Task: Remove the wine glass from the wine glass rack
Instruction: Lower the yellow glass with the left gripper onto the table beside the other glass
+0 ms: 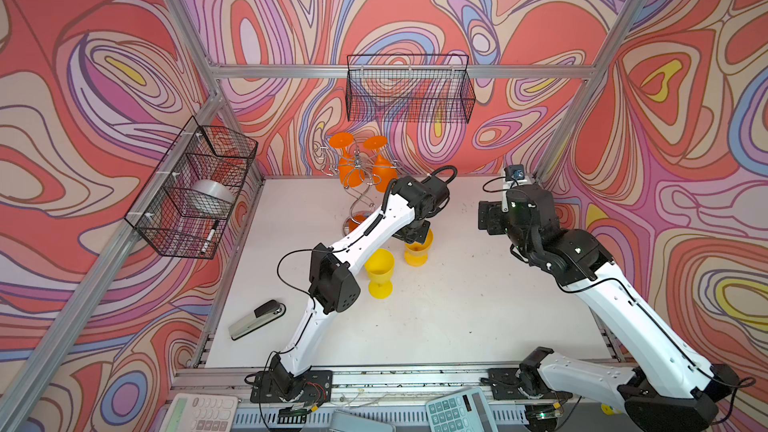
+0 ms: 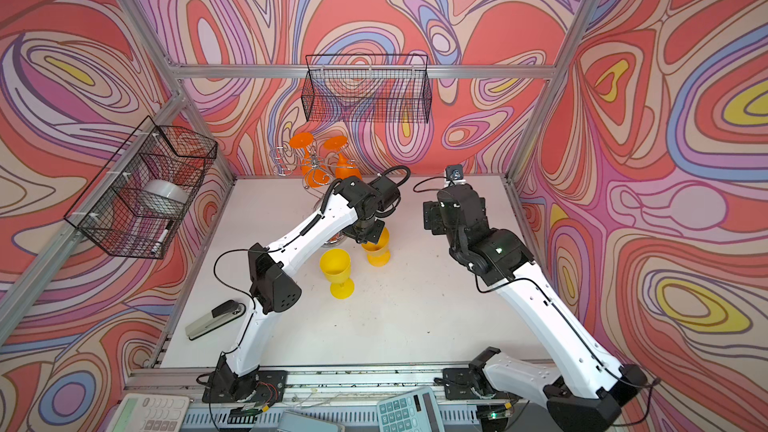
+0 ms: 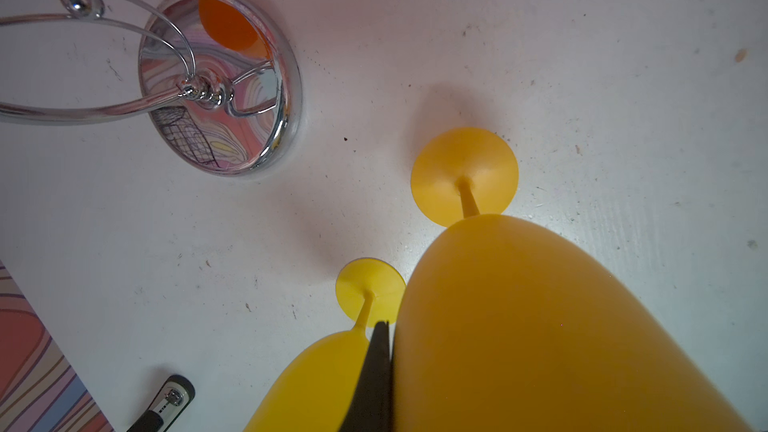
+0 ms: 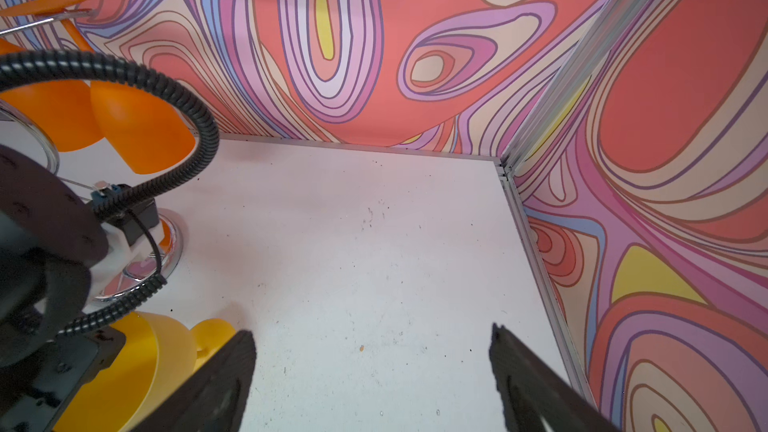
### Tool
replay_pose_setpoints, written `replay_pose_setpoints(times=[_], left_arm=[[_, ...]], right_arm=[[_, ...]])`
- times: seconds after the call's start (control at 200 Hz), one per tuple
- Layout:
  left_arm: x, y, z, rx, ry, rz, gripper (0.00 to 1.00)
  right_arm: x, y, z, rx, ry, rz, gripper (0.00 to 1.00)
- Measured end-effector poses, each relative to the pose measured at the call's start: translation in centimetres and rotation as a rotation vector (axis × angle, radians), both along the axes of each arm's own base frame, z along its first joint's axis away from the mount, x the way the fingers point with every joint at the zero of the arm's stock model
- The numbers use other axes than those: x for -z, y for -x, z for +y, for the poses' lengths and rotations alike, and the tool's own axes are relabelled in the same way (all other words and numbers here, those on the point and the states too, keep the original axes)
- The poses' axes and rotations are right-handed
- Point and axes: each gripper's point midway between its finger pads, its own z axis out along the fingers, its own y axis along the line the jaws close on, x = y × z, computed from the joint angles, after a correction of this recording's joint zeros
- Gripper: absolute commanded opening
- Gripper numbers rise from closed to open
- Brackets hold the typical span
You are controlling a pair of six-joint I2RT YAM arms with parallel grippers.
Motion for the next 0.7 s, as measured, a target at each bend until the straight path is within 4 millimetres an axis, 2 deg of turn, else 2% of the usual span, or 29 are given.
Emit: replay_pose_setpoints(times=[0.27, 0.701], left_arm=[[0.7, -0.3, 1.0, 0.007, -0.024, 0.022, 0.03], [2.2, -0.1, 0.9, 0.020, -0.043, 0.062, 0.05]], right_arm=[[0.9, 0.0, 0.2, -0.004, -0.004, 0.020, 0.92], [1.8, -0.1, 0.2, -0.007, -0.004, 0.036, 0.93]])
